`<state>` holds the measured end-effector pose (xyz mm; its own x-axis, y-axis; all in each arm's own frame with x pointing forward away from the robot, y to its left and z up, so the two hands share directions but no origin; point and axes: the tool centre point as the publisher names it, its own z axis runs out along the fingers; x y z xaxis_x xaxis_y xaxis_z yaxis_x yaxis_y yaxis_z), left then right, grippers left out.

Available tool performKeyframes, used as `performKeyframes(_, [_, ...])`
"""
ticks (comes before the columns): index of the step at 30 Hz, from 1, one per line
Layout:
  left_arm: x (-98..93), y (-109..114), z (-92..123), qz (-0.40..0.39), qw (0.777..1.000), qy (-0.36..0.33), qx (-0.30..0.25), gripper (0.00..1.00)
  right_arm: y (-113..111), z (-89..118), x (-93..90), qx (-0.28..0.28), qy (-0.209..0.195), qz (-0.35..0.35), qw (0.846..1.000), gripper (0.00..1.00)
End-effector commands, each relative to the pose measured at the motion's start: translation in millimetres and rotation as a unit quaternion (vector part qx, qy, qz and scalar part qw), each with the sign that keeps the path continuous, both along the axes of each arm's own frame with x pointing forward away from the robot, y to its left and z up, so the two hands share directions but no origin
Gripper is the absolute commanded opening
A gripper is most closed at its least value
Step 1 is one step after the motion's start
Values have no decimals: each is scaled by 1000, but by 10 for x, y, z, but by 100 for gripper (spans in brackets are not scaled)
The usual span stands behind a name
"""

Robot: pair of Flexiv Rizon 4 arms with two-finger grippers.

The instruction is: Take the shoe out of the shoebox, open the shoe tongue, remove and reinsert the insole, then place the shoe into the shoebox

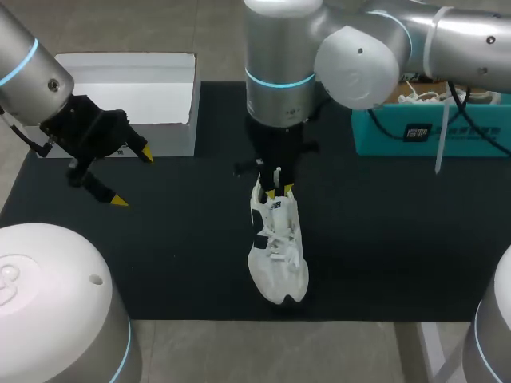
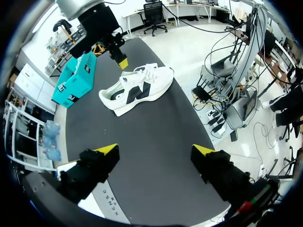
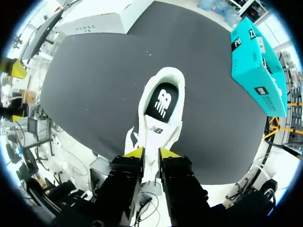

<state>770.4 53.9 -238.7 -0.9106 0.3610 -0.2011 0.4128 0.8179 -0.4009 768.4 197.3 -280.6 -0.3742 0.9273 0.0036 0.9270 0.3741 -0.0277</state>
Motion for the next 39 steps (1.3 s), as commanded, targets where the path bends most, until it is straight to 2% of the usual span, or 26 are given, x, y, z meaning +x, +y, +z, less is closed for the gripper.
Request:
performKeyframes(1, [-3,4,4,0,1000,0,1,100,59,15,65,-38,28,109,993,100])
performKeyframes(15, [-3,4,4,0,1000,0,1,100,59,15,65,-38,28,109,993,100])
performKeyframes(17, [-3,4,4,0,1000,0,1,100,63,19,111,-33,13,179,983,100])
performKeyframes(19, [-3,4,4,0,1000,0,1,100,77,25,152,-34,4,275,961,100])
performKeyframes(20, [-3,4,4,0,1000,0,1,100,70,23,158,-22,-9,292,956,100])
performKeyframes(21, [-3,4,4,0,1000,0,1,100,51,25,165,-17,-10,326,945,100])
performKeyframes(22, [-3,4,4,0,1000,0,1,100,64,27,171,-13,-18,373,927,100])
performKeyframes(24, [-3,4,4,0,1000,0,1,100,47,30,174,15,-33,406,913,100])
performKeyframes(26, [-3,4,4,0,1000,0,1,100,24,37,177,43,-57,458,886,100])
performKeyframes(31, [-3,4,4,0,1000,0,1,100,-72,79,205,103,-115,527,836,100])
performKeyframes(32, [-3,4,4,0,1000,0,1,100,-119,65,237,107,-104,520,841,100])
performKeyframes(39, [-3,4,4,0,1000,0,1,100,-119,65,237,107,-104,520,841,100])
